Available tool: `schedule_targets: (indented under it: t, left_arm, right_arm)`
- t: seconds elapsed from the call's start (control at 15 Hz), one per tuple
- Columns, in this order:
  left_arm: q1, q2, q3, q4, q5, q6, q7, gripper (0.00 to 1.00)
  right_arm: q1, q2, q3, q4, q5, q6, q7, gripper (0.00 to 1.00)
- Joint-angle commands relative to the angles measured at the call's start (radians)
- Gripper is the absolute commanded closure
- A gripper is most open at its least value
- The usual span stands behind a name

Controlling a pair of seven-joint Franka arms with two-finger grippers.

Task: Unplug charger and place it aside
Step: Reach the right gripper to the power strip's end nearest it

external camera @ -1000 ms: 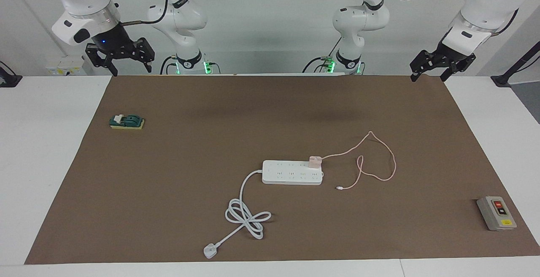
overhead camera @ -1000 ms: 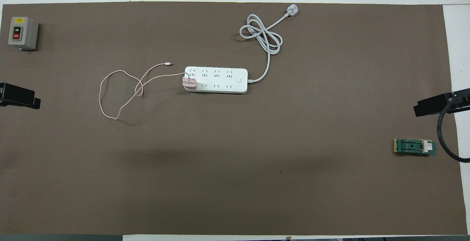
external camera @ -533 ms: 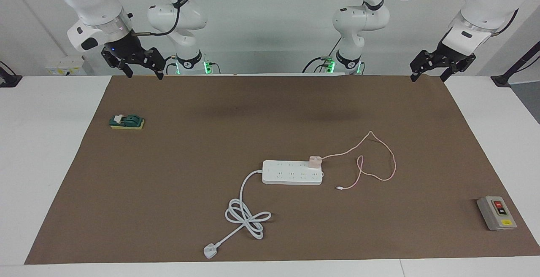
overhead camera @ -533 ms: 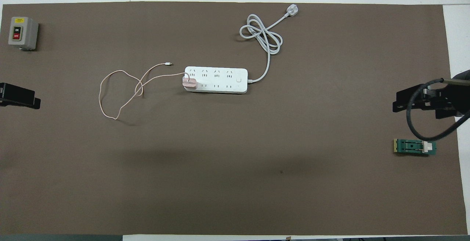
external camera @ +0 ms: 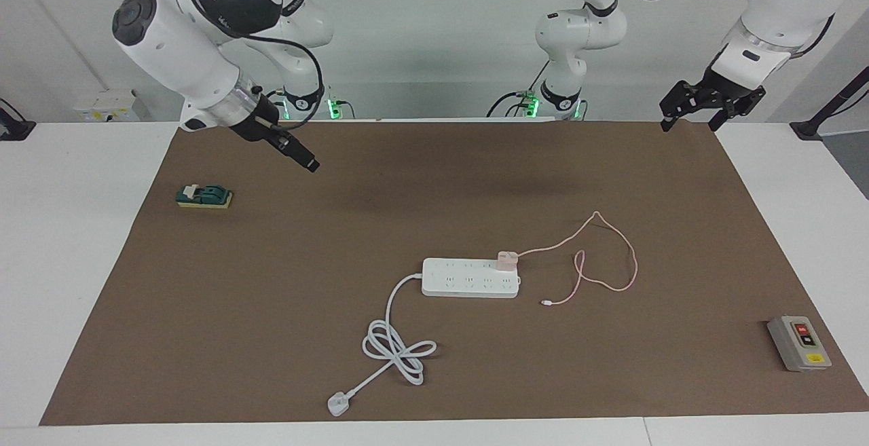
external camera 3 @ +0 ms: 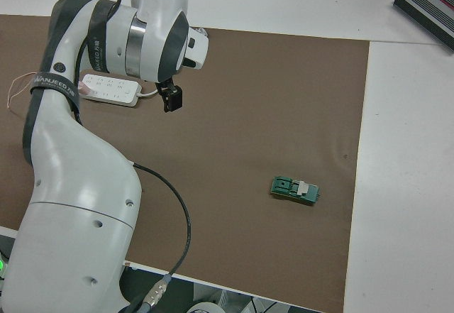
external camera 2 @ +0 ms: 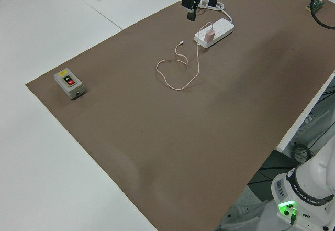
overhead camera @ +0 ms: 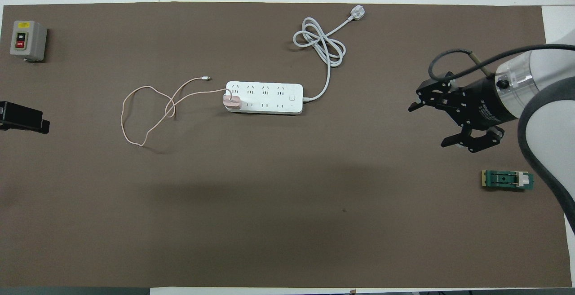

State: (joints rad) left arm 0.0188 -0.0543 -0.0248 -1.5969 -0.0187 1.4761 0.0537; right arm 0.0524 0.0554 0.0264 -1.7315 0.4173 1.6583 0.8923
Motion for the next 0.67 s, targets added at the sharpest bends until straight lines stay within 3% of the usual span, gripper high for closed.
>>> schedule_targets:
  t: [0.0, 0.33, 0.6]
  left_arm:
    - [0.003, -0.027, 0.002, -0.026, 0.003, -0.005, 0.005, 0.00]
    - [0.003, -0.025, 0.002, -0.026, 0.003, -0.005, 0.003, 0.00]
    - [0.000, -0.033, 0.003, -0.017, 0.003, -0.014, 0.002, 0.00]
  right_arm:
    - [0.041, 0.076, 0.000, 0.000, 0.086, 0.082, 0.155, 0.00]
    - [0.063, 0.196, 0.000, 0.003, 0.288, 0.201, 0.342, 0.00]
    - [0.092, 0.314, 0.000, 0.044, 0.411, 0.265, 0.372, 0.00]
